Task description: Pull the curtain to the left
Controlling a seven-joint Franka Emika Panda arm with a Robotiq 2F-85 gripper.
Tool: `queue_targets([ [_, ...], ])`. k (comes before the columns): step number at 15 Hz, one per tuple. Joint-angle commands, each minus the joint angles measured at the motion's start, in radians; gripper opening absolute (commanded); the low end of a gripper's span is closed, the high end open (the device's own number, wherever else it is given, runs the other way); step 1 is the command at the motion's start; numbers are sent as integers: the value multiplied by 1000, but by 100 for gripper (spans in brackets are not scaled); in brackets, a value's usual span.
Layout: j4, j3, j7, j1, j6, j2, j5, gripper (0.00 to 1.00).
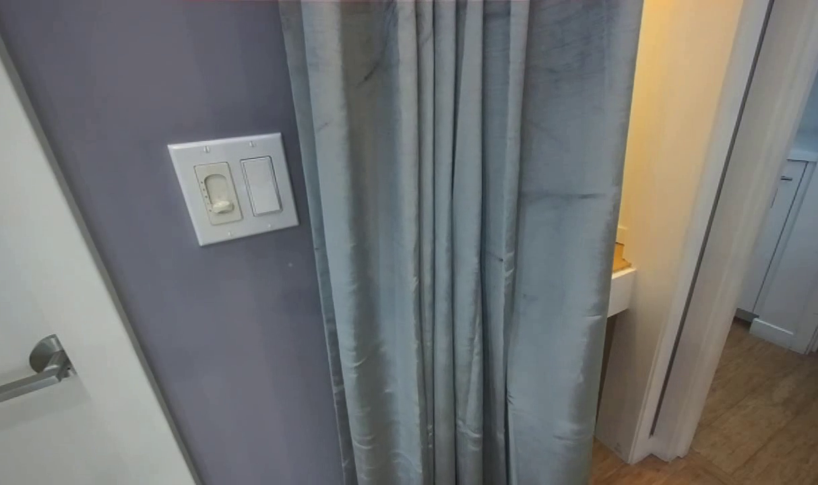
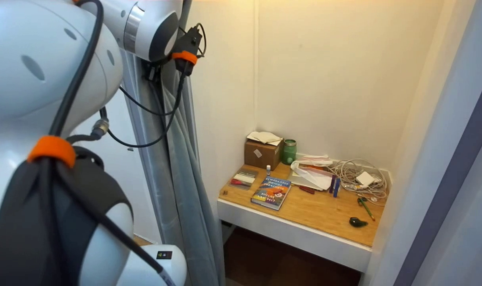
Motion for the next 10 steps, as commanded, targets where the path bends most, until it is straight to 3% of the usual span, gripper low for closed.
queue_targets([
  [1,69,29,-132,15,-54,66,49,1],
  [10,208,80,-365,1,-169,170,129,1],
])
